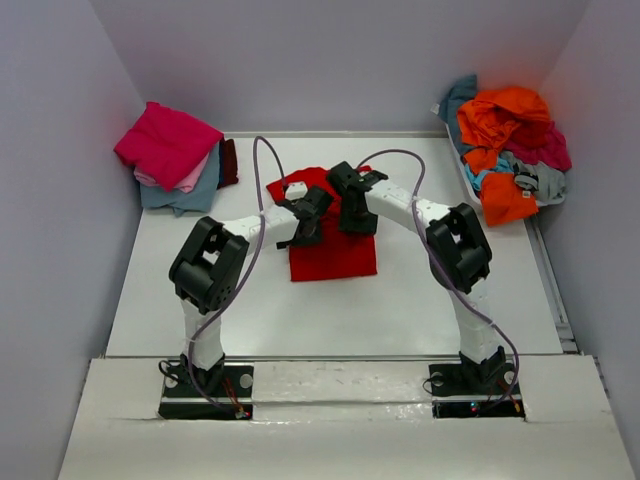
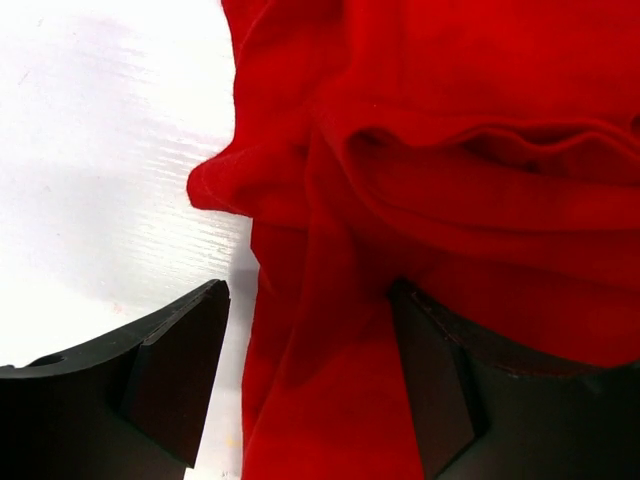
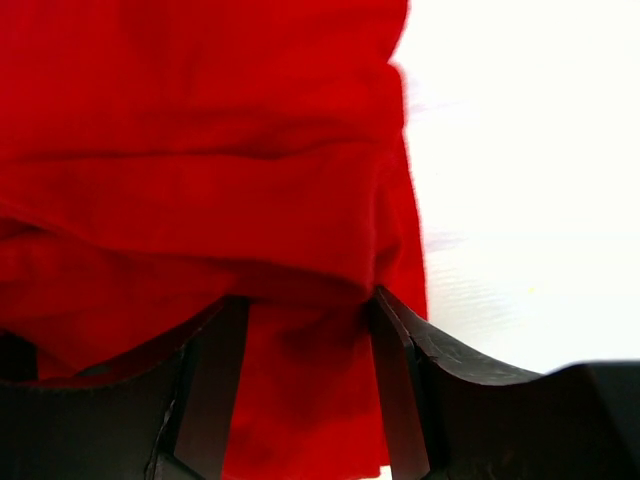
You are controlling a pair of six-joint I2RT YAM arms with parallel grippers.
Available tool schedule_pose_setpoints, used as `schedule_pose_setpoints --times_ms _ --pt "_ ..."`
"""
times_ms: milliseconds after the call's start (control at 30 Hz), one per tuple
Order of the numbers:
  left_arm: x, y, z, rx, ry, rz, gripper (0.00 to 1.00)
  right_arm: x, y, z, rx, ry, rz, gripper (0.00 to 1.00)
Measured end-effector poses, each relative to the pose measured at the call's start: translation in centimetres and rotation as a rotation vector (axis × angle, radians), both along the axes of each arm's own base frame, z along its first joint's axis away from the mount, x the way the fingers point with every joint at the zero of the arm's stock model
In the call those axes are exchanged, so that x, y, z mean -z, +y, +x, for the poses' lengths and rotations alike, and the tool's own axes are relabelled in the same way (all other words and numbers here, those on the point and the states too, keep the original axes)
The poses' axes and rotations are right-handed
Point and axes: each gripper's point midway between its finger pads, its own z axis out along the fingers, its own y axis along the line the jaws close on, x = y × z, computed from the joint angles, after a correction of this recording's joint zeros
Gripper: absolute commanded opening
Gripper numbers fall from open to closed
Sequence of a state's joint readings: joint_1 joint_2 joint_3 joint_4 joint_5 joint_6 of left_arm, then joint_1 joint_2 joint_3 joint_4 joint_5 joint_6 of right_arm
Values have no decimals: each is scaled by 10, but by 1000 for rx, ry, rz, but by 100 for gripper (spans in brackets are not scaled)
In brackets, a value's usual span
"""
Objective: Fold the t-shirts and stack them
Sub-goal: Fold the tshirt
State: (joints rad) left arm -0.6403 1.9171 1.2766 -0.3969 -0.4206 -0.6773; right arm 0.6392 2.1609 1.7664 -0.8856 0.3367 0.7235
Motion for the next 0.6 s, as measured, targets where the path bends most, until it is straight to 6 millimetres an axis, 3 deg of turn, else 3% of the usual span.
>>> schedule_pose_setpoints --times_ms 233,600 --pt "-1 2 -1 -3 4 9 78 -12 -12 19 25 -31 7 57" --pt "2 2 -2 -5 2 5 78 -14 -22 18 36 -20 -26 58"
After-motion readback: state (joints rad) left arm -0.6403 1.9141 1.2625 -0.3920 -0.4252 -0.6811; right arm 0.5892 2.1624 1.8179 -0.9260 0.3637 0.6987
